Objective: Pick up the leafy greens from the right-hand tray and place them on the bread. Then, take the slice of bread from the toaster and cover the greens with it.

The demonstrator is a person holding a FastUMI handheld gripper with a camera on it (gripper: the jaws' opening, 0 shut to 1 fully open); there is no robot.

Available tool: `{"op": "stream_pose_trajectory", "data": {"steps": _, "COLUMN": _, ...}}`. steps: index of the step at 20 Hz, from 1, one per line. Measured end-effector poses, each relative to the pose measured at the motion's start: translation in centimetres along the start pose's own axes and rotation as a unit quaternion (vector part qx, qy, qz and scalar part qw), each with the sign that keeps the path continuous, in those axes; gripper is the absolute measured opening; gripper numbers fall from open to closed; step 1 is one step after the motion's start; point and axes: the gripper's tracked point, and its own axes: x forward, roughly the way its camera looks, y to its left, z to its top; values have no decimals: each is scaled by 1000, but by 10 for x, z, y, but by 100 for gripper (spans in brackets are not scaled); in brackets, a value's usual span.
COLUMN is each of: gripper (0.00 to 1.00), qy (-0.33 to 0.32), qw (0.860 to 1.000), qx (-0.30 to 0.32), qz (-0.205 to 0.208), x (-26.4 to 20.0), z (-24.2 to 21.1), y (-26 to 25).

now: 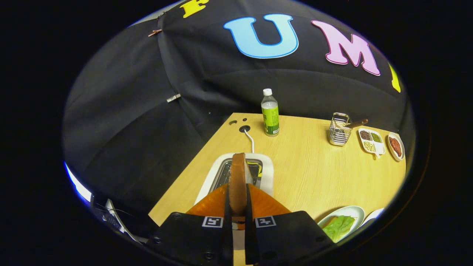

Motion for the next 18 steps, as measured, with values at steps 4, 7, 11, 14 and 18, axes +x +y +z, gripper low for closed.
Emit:
{"op": "stream_pose_trajectory", "data": {"steps": 4, "gripper": 17, "qy": -40, "qw": 999, "qx": 19, "qz": 16, "x": -35, "z": 29, "y": -2}}
{"op": "stream_pose_trajectory", "data": {"steps": 7, "gripper": 16, "qy": -68, "qw": 997, "qx": 35, "qz": 16, "x": -66, "z": 46, "y": -14}}
{"op": "stream_pose_trajectory", "data": {"steps": 11, "gripper": 16, "qy": -102, "qw": 993, "qx": 55, "qz": -7, "x": -108, "z": 60, "y": -54}}
{"op": "stream_pose_trajectory", "data": {"steps": 14, "gripper": 16, "qy": -130, "qw": 988, "qx": 64, "qz": -50, "x": -142, "z": 59, "y": -103}}
{"op": "stream_pose_trajectory", "data": {"steps": 18, "gripper": 16, "qy": -126, "qw": 982, "qx": 87, "qz": -110, "x": -167, "z": 21, "y": -175}}
